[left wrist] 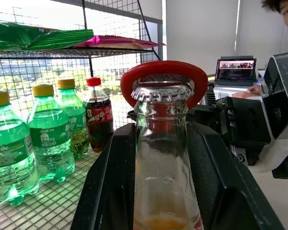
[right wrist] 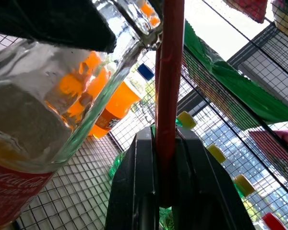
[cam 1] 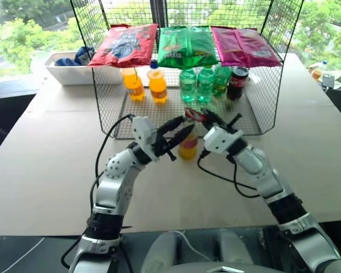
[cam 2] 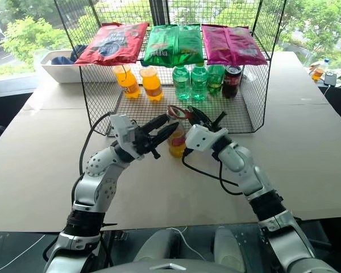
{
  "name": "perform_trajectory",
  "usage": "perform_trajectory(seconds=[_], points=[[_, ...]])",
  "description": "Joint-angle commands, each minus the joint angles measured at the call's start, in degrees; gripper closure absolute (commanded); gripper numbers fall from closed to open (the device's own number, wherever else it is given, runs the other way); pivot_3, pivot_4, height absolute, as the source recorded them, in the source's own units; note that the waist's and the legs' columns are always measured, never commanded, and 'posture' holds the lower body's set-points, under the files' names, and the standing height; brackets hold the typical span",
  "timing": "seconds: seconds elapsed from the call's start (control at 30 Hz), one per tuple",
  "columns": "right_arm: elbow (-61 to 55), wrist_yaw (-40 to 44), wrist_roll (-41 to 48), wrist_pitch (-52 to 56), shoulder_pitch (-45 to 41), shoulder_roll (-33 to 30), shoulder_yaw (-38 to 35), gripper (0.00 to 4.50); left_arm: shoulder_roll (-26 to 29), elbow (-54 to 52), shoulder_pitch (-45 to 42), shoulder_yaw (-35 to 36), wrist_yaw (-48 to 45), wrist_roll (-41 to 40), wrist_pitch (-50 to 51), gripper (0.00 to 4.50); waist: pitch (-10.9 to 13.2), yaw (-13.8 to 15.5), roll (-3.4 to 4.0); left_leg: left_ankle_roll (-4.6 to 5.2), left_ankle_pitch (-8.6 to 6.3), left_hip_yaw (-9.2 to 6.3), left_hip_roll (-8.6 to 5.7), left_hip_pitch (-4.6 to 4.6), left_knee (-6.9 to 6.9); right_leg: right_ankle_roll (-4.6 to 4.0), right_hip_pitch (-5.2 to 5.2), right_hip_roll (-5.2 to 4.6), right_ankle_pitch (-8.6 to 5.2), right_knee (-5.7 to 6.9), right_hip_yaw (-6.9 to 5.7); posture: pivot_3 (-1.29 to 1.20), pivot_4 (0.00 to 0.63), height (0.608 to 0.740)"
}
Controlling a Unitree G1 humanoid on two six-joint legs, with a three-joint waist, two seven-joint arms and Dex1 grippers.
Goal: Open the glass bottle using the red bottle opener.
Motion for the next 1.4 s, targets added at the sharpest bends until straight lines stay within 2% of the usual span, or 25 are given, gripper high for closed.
perform_trajectory(seconds=[0.03, 0.27, 0.73, 1.13, 1.4], points=[[3.40, -3.18, -5.88, -5.25, -1.86, -0.75, 3.07, 4.50, -0.03, 1.06, 0.51, -1.58, 0.69, 1.55, 1.91, 3.41, 0.00, 0.02, 0.00, 0.00, 0.00, -0.02, 0.01, 0.11, -0.02, 0.00, 0.12, 0.01, 0.00, -0.05, -0.02, 0.00, 0.150, 0.740], [5.52, -6.99, -10.16, -10.18, -4.25, -4.12, 2.79, 4.50, -0.13, 1.09, 0.42, -1.62, 0.88, 1.68, 1.93, 3.41, 0.00, 0.03, 0.00, 0.00, 0.00, -0.03, 0.01, 0.10, -0.02, 0.00, 0.12, 0.01, 0.00, -0.05, -0.03, 0.00, 0.150, 0.740], [4.46, -6.71, -8.06, -9.77, -11.58, -9.89, -2.83, 4.50, -0.31, 0.76, 0.31, -1.56, 1.41, 1.76, 2.54, 3.41, 0.04, 0.06, 0.03, 0.00, 0.00, -0.05, 0.02, 0.04, -0.08, 0.00, 0.11, 0.00, 0.00, -0.18, -0.04, 0.00, 0.150, 0.740], [4.61, -6.96, -6.70, -9.08, -9.94, -9.43, -3.63, 4.50, -0.06, 0.01, 0.62, -1.66, 1.79, 1.60, 2.96, 3.41, 0.05, 0.05, 0.05, 0.00, -0.01, -0.05, 0.05, 0.00, -0.16, 0.00, 0.09, 0.00, 0.00, -0.31, -0.04, 0.00, 0.150, 0.740], [3.94, -1.41, -0.97, -7.93, -6.40, -6.66, -2.35, 4.50, 0.11, -0.21, 0.56, -1.57, 1.75, 1.58, 3.37, 3.41, 0.07, 0.03, 0.08, 0.00, -0.01, -0.05, 0.08, -0.01, -0.21, 0.00, 0.10, 0.01, 0.00, -0.41, -0.05, 0.00, 0.150, 0.740]])
